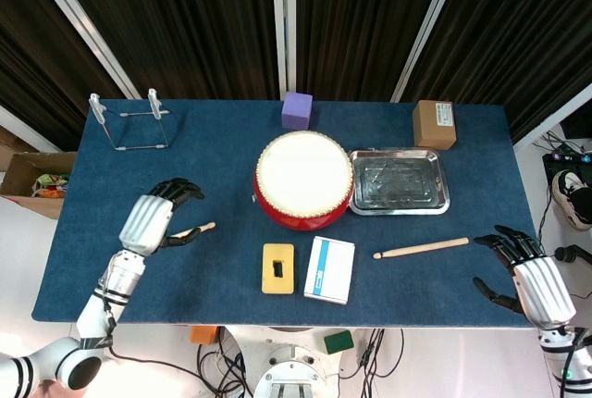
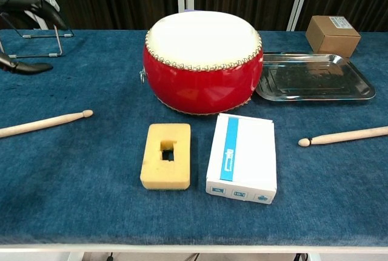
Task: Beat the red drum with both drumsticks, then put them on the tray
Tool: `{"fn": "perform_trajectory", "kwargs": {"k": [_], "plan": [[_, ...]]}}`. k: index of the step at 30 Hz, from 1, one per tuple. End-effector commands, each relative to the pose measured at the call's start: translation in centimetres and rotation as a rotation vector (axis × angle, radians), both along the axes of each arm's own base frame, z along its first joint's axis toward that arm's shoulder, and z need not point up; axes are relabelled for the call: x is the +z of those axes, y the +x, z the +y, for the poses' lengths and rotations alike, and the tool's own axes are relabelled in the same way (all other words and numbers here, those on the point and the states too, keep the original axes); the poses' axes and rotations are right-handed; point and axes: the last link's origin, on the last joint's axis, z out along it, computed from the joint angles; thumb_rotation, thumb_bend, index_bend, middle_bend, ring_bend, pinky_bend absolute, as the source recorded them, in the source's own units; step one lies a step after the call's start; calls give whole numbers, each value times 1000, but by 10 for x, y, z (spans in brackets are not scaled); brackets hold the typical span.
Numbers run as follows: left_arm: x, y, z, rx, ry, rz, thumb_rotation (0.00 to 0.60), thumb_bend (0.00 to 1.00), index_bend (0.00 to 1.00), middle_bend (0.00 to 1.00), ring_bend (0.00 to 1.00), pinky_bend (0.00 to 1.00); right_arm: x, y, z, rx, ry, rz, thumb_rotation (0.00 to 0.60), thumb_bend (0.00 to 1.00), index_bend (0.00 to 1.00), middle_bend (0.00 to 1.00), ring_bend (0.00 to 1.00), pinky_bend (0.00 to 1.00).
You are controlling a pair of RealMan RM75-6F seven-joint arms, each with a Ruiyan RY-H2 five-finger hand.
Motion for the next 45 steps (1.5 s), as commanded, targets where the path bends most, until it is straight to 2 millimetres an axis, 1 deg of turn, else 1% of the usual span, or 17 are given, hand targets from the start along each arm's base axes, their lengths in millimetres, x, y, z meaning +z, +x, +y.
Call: {"fn": "perform_trajectory", "kwargs": {"k": [1, 6, 9, 12, 17, 22, 26, 36, 38, 41, 45], "plan": [[-28, -3, -6, 77, -81, 47, 600, 244, 363, 259, 187, 229, 3, 1, 3, 5, -3, 4, 600, 176, 312, 356, 165, 265], [-44, -2, 0, 148, -86, 87, 600, 292, 380, 240, 168, 219, 3, 4, 5, 5, -3, 6, 600, 176, 312, 355, 165, 265], [-53, -6, 1, 192, -92, 125, 600, 306, 397, 236, 159, 211, 2, 4, 5, -5, 2, 11, 600, 176, 312, 355, 165, 265], [-60, -10, 2, 236, -107, 169, 600, 305, 398, 218, 137, 196, 0, 4, 4, -15, 9, 11, 600, 176, 312, 354, 165, 265], [-70, -17, 3, 273, -88, 232, 600, 305, 399, 217, 136, 196, -1, 1, 4, -33, 14, 10, 600, 176, 312, 352, 165, 265], [-77, -26, 3, 299, -76, 285, 600, 307, 408, 217, 136, 196, -1, 0, 3, -44, 10, 10, 600, 176, 312, 352, 165, 266], [-78, -33, 2, 321, -62, 308, 600, 308, 421, 217, 136, 196, -2, -1, 2, -51, 15, 12, 600, 176, 312, 352, 165, 266], [-83, -47, -5, 357, -71, 326, 600, 316, 441, 217, 136, 196, -5, -1, 0, -61, 23, 19, 600, 176, 312, 352, 164, 266], [-85, -49, -4, 362, -72, 330, 600, 332, 447, 217, 136, 196, -5, -1, 1, -63, 23, 18, 600, 176, 312, 352, 164, 266], [-86, -51, -2, 370, -74, 315, 600, 390, 479, 218, 136, 196, -5, -1, 1, -65, 21, 14, 600, 176, 312, 352, 164, 266], [-84, -50, -3, 375, -40, 204, 600, 499, 556, 250, 143, 199, -5, -1, 2, -70, 20, 14, 600, 176, 312, 352, 164, 267]]}}
